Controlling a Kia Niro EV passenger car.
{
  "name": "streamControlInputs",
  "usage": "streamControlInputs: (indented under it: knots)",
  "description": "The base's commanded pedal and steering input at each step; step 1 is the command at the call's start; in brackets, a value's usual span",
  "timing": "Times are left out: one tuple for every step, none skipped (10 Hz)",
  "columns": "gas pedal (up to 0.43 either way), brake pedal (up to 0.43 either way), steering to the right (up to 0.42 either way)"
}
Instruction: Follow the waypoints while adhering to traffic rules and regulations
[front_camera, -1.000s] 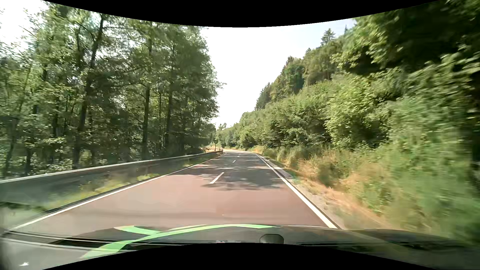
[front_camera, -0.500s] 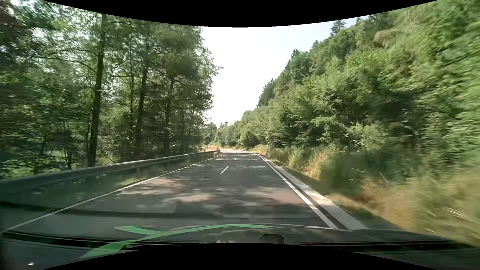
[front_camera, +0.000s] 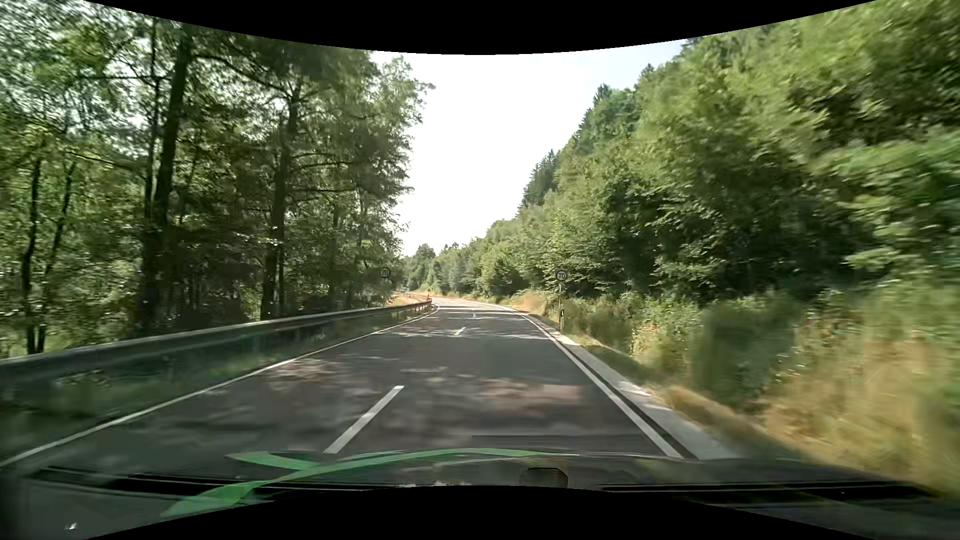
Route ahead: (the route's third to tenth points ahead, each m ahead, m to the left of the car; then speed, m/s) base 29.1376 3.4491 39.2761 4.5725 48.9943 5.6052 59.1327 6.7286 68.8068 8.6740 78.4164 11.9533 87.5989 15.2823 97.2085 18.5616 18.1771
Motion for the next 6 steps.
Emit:
streamControlInputs:
  knots:
    - [0.177,0.0,-0.006]
    - [0.177,0.0,-0.007]
    - [0.177,0.0,-0.008]
    - [0.177,0.0,-0.009]
    - [0.177,0.0,-0.009]
    - [0.189,0.0,-0.011]
